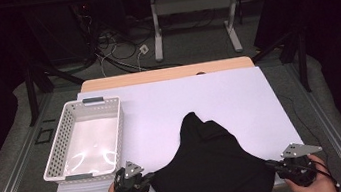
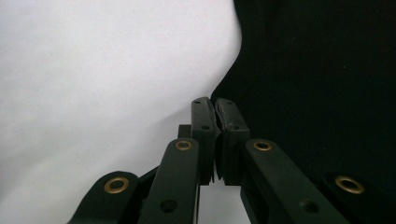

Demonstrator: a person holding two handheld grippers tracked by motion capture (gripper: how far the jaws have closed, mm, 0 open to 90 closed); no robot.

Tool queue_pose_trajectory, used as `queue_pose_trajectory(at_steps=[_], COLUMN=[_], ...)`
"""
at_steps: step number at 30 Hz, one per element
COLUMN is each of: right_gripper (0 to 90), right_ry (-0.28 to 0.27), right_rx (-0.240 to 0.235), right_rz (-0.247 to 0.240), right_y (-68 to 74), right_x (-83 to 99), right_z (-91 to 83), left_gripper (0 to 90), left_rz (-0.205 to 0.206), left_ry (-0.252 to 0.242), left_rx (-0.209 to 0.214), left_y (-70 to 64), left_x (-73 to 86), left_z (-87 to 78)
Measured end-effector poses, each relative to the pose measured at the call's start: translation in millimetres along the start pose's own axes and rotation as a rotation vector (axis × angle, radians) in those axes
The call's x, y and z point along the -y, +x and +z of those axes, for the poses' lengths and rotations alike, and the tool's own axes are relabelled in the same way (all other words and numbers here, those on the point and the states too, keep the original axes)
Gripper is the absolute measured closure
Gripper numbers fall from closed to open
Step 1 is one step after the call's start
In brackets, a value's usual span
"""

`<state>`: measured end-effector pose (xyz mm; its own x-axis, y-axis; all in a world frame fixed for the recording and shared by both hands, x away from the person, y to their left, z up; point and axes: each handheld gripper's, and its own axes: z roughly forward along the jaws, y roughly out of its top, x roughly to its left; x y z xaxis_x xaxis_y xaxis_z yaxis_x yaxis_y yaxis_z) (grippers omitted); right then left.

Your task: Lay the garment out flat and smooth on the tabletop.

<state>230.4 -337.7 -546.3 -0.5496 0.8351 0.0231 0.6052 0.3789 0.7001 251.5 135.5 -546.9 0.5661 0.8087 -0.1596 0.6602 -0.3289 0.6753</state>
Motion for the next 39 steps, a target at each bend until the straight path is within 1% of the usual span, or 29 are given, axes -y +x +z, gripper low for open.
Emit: queue_pose_trajectory(at_steps=[2, 3, 4, 5, 9, 12, 16, 18, 21, 25, 27, 29, 30, 31, 34, 37, 38, 39], right_gripper=[85.0, 85.0, 85.0, 84.9, 84.5, 83.3, 76.6, 74.0, 70.2, 66.2, 64.2, 60.3, 58.7, 56.6, 52.6, 47.1, 45.4, 43.2], right_ry=[-0.006, -0.006, -0.011, -0.011, -0.019, -0.028, -0.043, -0.049, -0.069, -0.089, -0.103, -0.119, -0.128, -0.149, -0.179, -0.205, -0.210, -0.211], right_rx=[0.008, 0.009, 0.006, 0.001, -0.010, -0.029, -0.035, -0.030, -0.028, -0.030, -0.032, -0.030, -0.027, -0.027, -0.030, -0.012, -0.011, -0.014], right_rz=[0.008, 0.011, 0.016, 0.020, 0.019, 0.026, 0.032, 0.032, 0.018, -0.005, -0.023, -0.047, -0.050, -0.060, -0.080, -0.117, -0.120, -0.126], right_y=[-2.5, -3.7, -4.6, -5.1, -3.4, -2.6, -2.4, -2.3, -1.7, -0.1, 0.4, 0.8, 1.3, 2.0, 4.1, 6.9, 7.8, 8.8], right_x=[-0.3, -0.6, -0.6, -0.6, -1.3, -2.0, -2.0, -2.4, -4.5, -9.9, -13.6, -18.2, -20.2, -23.6, -31.7, -39.8, -41.6, -44.6], right_z=[-0.8, -1.2, -1.1, -1.0, -0.9, -1.5, -0.6, 0.0, -0.4, 0.3, 0.7, 0.4, 0.2, 0.1, -0.6, -0.5, 0.2, 1.0], left_gripper=[87.7, 87.7, 87.7, 87.7, 86.8, 84.5, 79.7, 76.1, 72.5, 69.2, 64.5, 59.3, 57.9, 55.9, 50.3, 46.5, 45.4, 43.3], left_rz=[0.003, -0.006, -0.004, -0.015, -0.018, -0.032, -0.046, -0.063, -0.071, -0.065, -0.064, -0.067, -0.065, -0.054, -0.044, -0.038, -0.043, -0.036], left_ry=[-0.005, -0.009, -0.010, -0.013, -0.019, -0.023, -0.044, -0.060, -0.069, -0.075, -0.089, -0.099, -0.110, -0.110, -0.123, -0.130, -0.133, -0.134], left_rx=[-0.004, -0.004, -0.006, -0.003, 0.004, 0.011, 0.015, 0.015, 0.023, 0.031, 0.028, 0.033, 0.035, 0.035, 0.033, 0.038, 0.035, 0.036], left_y=[0.7, 0.8, 2.0, 1.8, 1.4, 1.2, 1.8, 1.5, 1.8, 1.4, 0.9, 1.1, 1.1, 1.5, 1.0, 1.5, 1.5, 2.0], left_x=[-0.8, -0.9, -1.0, -0.9, -0.8, -0.5, -0.7, -1.1, -2.8, -7.2, -10.6, -13.7, -16.0, -17.4, -22.2, -26.0, -28.0, -29.4], left_z=[-0.6, -0.8, -1.4, -1.4, -0.5, 0.2, -0.5, -0.4, 0.5, 2.7, 3.8, 4.4, 5.0, 4.9, 5.9, 6.6, 6.7, 6.4])
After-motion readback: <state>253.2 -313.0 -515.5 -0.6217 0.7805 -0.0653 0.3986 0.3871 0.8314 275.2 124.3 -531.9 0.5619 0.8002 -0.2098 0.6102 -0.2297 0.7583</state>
